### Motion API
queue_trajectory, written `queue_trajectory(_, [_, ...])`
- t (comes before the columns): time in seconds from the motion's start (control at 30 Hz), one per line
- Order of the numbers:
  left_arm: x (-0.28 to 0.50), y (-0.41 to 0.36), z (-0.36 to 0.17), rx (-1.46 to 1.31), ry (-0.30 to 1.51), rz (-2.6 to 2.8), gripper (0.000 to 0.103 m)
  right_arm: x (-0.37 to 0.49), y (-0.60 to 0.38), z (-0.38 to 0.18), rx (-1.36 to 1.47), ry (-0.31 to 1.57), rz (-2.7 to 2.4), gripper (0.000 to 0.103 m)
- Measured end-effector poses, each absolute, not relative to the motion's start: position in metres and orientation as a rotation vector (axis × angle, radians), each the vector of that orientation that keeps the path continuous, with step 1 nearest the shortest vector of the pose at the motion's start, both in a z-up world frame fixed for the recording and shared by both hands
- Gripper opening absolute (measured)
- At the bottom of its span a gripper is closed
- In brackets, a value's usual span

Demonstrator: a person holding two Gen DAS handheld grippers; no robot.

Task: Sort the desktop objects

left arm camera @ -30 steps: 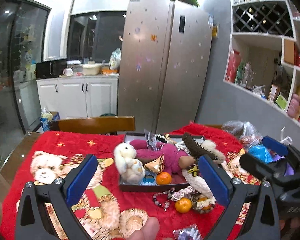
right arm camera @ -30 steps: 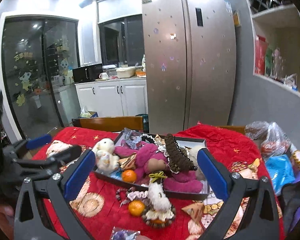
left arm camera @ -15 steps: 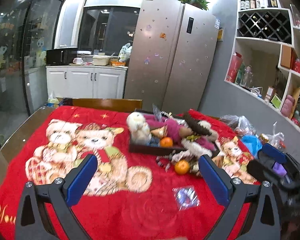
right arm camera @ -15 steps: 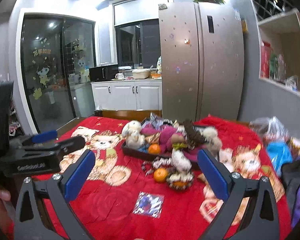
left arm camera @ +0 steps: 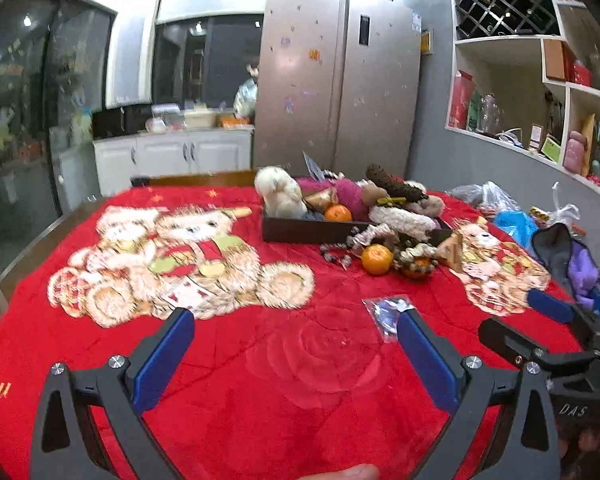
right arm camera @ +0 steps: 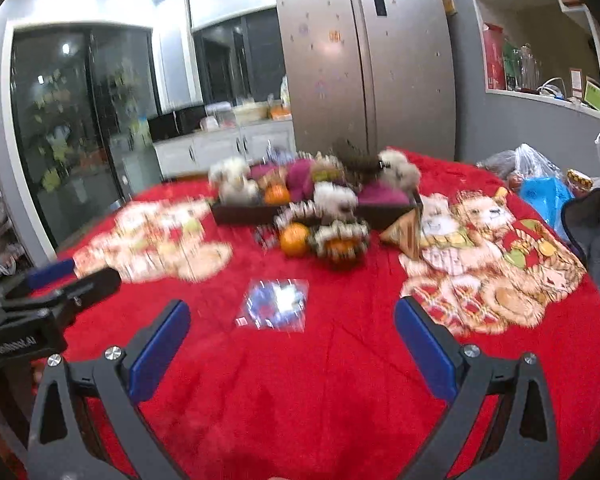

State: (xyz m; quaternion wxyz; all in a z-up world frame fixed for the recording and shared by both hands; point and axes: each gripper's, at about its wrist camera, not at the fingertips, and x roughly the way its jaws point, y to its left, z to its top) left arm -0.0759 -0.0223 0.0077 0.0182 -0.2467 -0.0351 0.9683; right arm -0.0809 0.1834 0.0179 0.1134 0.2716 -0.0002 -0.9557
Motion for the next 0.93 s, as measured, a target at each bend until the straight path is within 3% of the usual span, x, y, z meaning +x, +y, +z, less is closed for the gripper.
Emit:
queue_trajectory(0.2, [-0.074, -0.019, -0.006, -0.777, -0.093, 3.020, 0.103, -0.076, 0.168, 0.010, 0.784, 0.101, -2.894, 0.103])
queue_trajectory(0.93, [-0.076, -0.020, -0.008, -0.786, -0.104, 3.020, 0.103, -0.079, 0.170, 0.007, 0.796, 0.098, -2.916, 0.103])
